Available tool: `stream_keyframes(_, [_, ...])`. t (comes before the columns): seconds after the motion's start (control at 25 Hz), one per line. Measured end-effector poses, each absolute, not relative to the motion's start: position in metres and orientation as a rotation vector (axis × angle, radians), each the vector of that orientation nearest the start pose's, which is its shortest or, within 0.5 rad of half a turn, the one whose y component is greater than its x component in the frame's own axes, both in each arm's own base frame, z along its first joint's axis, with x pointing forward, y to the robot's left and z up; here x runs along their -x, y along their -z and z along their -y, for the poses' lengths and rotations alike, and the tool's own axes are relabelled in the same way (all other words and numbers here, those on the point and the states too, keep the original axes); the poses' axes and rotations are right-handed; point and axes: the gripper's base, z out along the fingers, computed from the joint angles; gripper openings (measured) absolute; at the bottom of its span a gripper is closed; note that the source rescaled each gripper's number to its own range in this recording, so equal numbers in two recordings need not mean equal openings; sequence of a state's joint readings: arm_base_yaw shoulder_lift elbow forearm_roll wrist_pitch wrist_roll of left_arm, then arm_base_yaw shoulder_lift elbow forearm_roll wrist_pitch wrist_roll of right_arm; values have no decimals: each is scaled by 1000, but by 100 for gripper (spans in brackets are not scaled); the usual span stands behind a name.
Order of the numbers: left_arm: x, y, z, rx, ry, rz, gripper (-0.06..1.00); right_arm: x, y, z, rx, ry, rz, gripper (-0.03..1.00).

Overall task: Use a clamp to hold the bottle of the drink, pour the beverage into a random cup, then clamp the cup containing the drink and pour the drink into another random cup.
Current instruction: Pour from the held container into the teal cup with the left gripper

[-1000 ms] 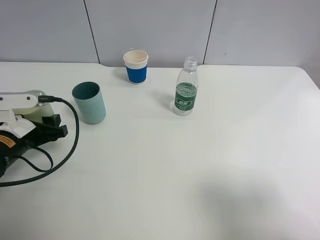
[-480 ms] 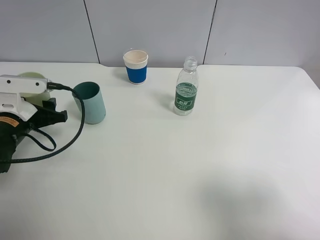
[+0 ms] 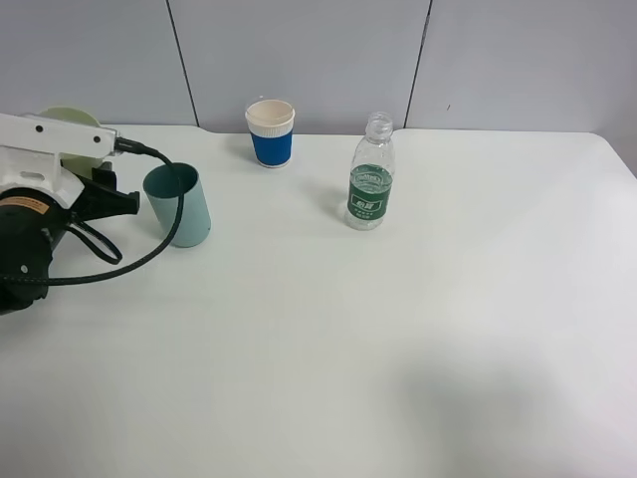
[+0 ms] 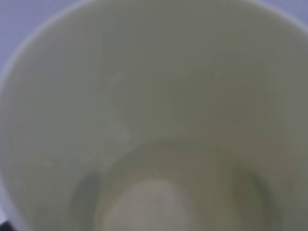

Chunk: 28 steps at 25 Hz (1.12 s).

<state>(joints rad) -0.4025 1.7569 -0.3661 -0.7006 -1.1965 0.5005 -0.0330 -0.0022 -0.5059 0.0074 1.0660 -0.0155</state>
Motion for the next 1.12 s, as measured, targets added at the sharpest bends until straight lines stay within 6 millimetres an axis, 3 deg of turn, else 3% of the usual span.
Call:
stream_keyframes(0.56, [-263,-172,52,-195,-562,-1648,5,6,-278,-1,-17,21,-2041,100])
stream_keyframes(1.12, [-266,-180,72,-424,-754,-1617,5,6,-278,-1,-17,21,-2041,100])
